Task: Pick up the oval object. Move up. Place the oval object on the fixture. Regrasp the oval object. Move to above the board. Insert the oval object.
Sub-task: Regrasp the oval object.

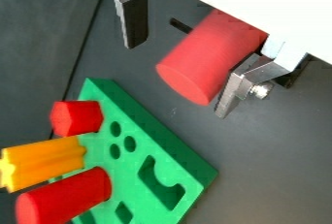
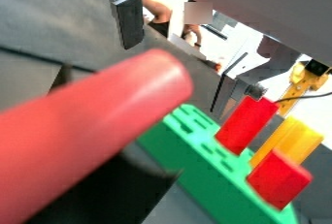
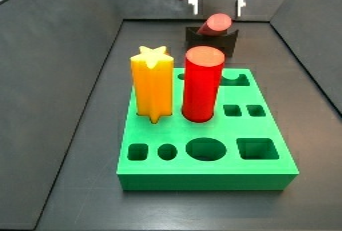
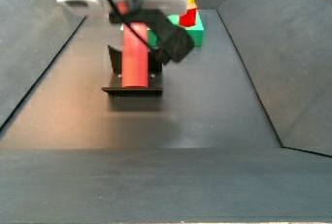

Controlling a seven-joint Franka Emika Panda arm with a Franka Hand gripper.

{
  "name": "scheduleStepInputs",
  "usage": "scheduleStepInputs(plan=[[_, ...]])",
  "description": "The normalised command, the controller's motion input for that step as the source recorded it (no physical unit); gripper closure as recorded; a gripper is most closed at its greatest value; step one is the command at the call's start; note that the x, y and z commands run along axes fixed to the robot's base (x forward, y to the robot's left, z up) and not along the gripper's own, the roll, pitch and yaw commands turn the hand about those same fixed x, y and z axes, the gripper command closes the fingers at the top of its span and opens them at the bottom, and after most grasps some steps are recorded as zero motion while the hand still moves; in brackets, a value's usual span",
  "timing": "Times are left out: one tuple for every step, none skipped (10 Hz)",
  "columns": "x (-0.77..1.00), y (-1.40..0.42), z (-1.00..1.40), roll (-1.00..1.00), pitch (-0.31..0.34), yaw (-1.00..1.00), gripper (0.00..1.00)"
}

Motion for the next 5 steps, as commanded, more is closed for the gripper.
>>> scheduleStepInputs(plan=[[-0.03, 0.0, 0.92, 0.05, 0.048, 0.01, 0.0], [-0.03, 0.01, 0.68, 0.05, 0.063, 0.0, 0.0], [-0.03, 0.01, 0.5, 0.04, 0.069, -0.01, 0.0], [-0.02, 0.01, 0.31, 0.04, 0.067, -0.02, 0.0], [-1.0, 0.0, 0.0, 0.03, 0.001, 0.04, 0.0]])
